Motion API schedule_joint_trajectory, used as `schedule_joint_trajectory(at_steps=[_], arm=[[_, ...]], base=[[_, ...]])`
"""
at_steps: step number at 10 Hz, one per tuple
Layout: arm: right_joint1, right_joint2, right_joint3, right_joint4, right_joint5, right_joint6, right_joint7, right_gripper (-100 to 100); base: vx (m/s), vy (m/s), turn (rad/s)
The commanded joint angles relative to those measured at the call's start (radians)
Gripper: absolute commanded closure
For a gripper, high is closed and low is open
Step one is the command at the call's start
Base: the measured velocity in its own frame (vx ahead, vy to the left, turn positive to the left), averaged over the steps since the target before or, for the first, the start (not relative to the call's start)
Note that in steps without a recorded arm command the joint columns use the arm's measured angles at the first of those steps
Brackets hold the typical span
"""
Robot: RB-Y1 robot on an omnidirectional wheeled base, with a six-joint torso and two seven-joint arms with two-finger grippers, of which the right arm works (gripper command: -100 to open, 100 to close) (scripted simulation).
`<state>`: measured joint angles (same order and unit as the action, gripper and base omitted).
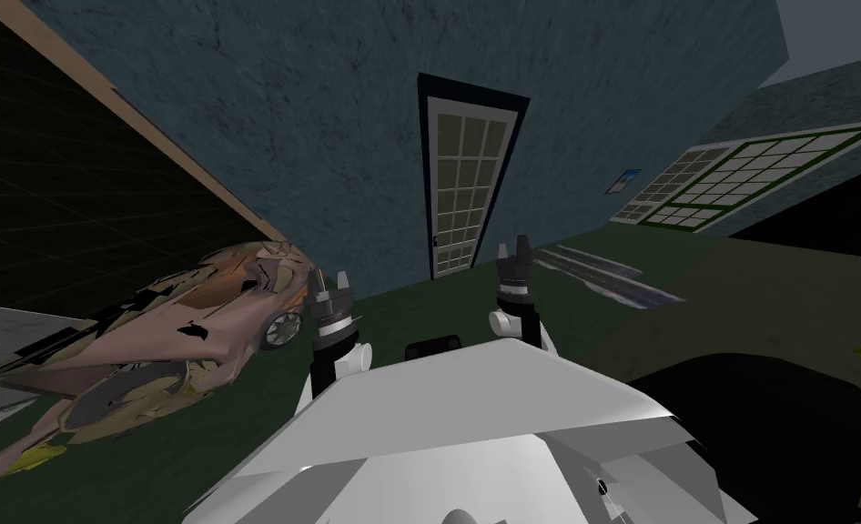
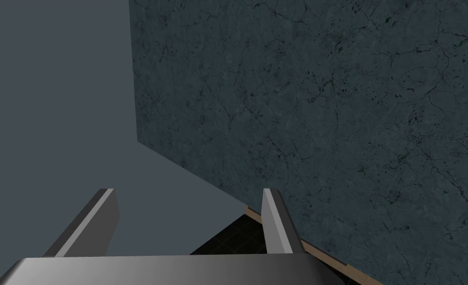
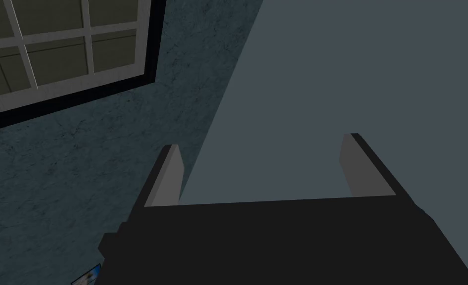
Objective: Pull the door open
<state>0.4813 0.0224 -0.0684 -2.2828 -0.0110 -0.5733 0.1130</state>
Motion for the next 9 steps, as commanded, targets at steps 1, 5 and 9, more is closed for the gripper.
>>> schedule_joint_trajectory(at_steps=[1, 5, 9], arm=[[-0.009, -0.011, -0.003, 0.032, 0.009, -0.008, 0.02, -100], [-0.034, -0.033, -0.011, 0.115, 0.032, -0.028, 0.073, -100], [-0.063, -0.056, -0.022, 0.216, 0.061, -0.053, 0.137, -100]], base=[[0.082, 0.021, 0.004], [0.168, -0.006, 0.008], [0.14, 0.005, 0.007]])
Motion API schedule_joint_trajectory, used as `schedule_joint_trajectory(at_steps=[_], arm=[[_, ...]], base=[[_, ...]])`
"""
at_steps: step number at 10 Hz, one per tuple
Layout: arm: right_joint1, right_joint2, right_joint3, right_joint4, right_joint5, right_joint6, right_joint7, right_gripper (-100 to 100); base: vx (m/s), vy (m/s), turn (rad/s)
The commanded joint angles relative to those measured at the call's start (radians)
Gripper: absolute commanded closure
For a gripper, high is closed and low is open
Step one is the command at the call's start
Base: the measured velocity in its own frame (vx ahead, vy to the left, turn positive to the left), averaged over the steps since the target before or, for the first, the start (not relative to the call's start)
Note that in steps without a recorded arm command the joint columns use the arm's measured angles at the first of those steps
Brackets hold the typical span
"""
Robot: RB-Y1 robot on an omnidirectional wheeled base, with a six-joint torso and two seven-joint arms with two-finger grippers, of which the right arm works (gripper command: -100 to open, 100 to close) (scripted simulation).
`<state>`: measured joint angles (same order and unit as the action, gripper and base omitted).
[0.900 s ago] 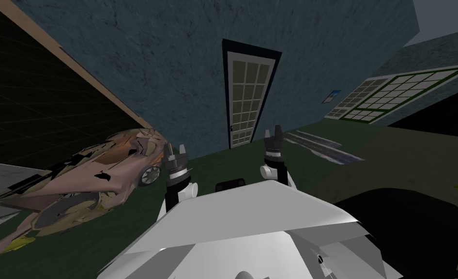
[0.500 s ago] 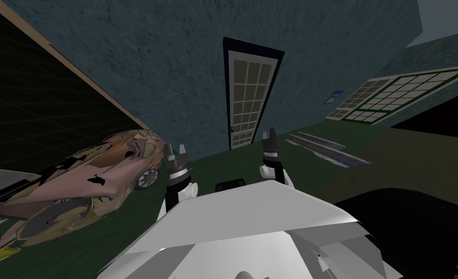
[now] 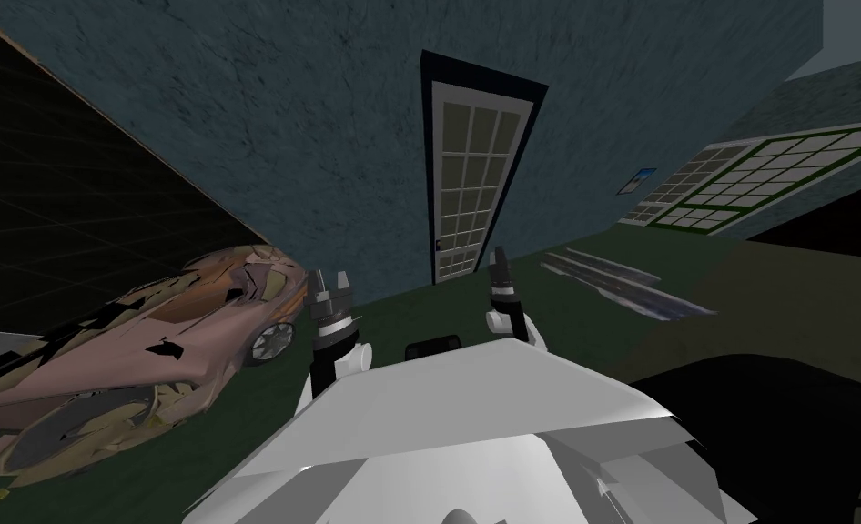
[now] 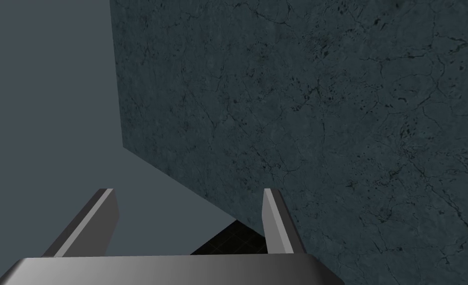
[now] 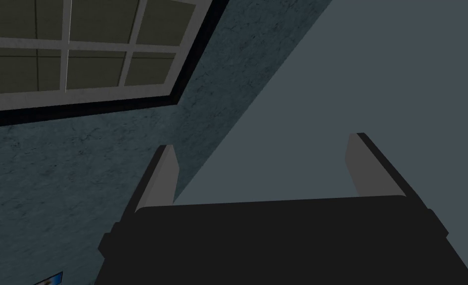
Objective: Pull the door open
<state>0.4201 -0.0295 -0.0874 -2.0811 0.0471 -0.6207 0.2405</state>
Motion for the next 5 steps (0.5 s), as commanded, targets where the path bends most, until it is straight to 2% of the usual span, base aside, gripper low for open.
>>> schedule_joint_trajectory(at_steps=[1, 5], arm=[[-0.008, -0.008, -0.005, 0.034, 0.008, -0.01, 0.022, -100], [-0.032, -0.024, -0.013, 0.117, 0.032, -0.031, 0.075, -100]], base=[[0.103, 0.008, 0.006], [0.098, 0.001, 0.006]])
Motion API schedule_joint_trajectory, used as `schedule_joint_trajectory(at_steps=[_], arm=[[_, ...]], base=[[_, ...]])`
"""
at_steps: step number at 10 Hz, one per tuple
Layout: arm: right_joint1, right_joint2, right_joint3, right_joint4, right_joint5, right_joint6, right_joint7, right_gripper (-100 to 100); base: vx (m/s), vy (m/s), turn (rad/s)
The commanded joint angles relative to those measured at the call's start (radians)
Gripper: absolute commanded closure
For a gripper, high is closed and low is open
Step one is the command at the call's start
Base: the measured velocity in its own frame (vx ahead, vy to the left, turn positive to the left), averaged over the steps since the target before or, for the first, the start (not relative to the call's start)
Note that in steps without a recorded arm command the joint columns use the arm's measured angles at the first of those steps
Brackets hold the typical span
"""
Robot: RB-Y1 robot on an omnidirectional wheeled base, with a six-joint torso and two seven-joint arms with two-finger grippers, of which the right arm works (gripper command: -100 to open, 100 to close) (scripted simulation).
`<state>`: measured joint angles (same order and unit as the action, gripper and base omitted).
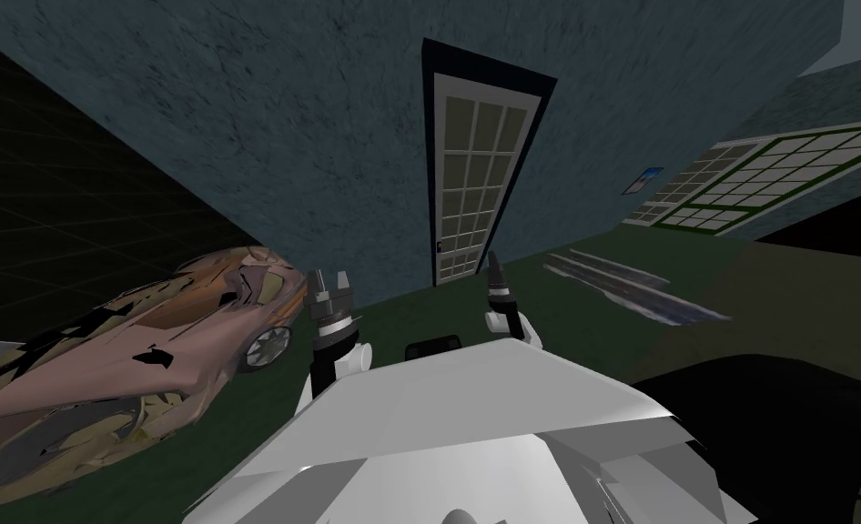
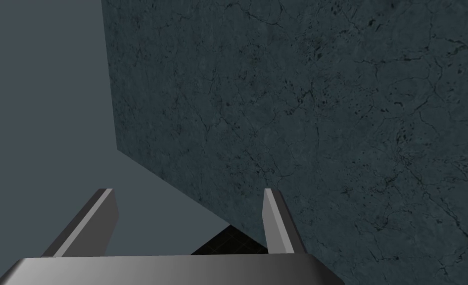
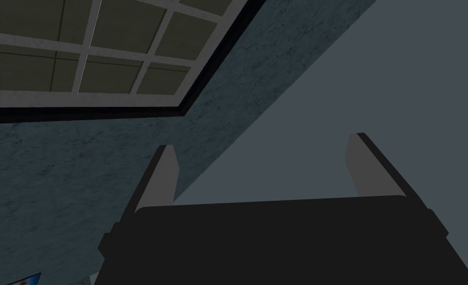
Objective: Pull the door open
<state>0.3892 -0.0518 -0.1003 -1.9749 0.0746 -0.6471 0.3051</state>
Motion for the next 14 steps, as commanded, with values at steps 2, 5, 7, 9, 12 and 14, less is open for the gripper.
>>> schedule_joint_trajectory(at_steps=[2, 5, 7, 9, 12, 14], arm=[[-0.014, -0.009, -0.004, 0.055, 0.017, -0.015, 0.038, -100], [-0.035, -0.02, -0.012, 0.126, 0.037, -0.033, 0.084, -100], [-0.049, -0.027, -0.016, 0.175, 0.051, -0.045, 0.115, -100], [-0.064, -0.034, -0.021, 0.225, 0.065, -0.057, 0.146, -100], [-0.087, -0.044, -0.029, 0.303, 0.087, -0.076, 0.196, -100], [-0.102, -0.051, -0.034, 0.355, 0.102, -0.089, 0.229, -100]], base=[[0.103, -0.001, 0.005], [0.098, -0.002, 0.007], [0.098, 0.004, 0.007], [0.096, -0.004, 0.008], [0.094, 0.0, 0.007], [0.095, -0.001, 0.006]])
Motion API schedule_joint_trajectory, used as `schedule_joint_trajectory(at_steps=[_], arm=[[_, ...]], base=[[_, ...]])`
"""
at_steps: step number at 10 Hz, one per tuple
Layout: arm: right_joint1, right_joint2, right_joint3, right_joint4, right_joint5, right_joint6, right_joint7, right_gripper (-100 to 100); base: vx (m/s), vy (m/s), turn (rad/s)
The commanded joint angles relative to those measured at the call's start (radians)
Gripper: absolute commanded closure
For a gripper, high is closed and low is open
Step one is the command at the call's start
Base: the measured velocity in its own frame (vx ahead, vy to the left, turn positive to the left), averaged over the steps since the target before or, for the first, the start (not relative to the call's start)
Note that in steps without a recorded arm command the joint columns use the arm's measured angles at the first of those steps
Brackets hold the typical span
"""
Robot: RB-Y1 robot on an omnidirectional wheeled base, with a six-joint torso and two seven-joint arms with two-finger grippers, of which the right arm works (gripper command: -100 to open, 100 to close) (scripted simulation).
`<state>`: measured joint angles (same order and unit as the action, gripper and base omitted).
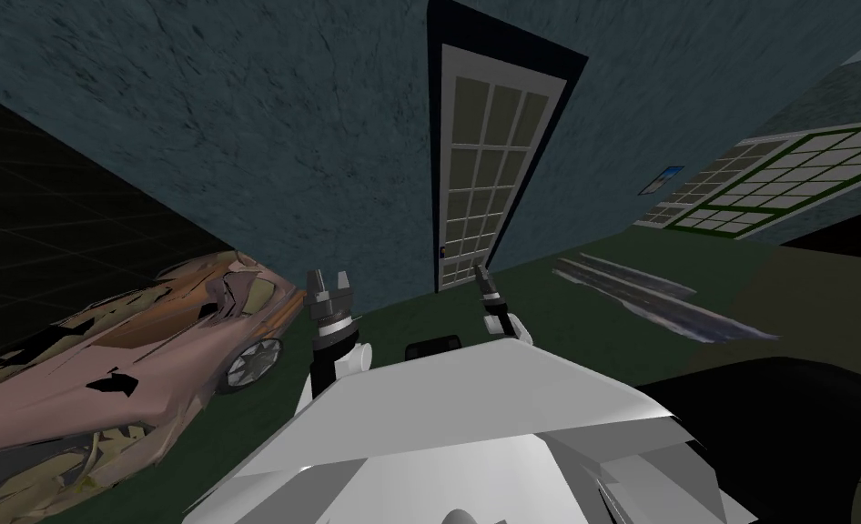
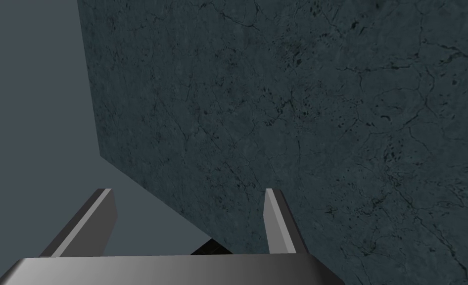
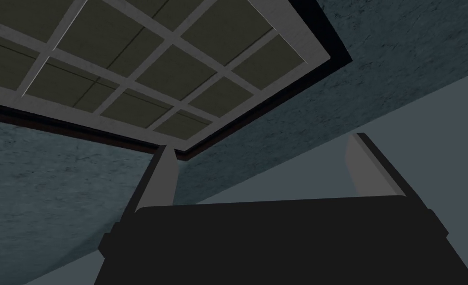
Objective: Pull the door open
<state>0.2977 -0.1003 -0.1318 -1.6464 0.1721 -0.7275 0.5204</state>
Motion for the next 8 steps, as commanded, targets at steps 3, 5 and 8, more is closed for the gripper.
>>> schedule_joint_trajectory(at_steps=[3, 5, 8], arm=[[-0.026, -0.008, -0.008, 0.081, 0.02, -0.022, 0.048, -100], [-0.042, -0.014, -0.014, 0.134, 0.035, -0.035, 0.082, -100], [-0.066, -0.022, -0.022, 0.214, 0.058, -0.055, 0.133, -100]], base=[[0.077, -0.001, 0.006], [0.086, 0.001, 0.008], [0.1, -0.001, 0.008]])
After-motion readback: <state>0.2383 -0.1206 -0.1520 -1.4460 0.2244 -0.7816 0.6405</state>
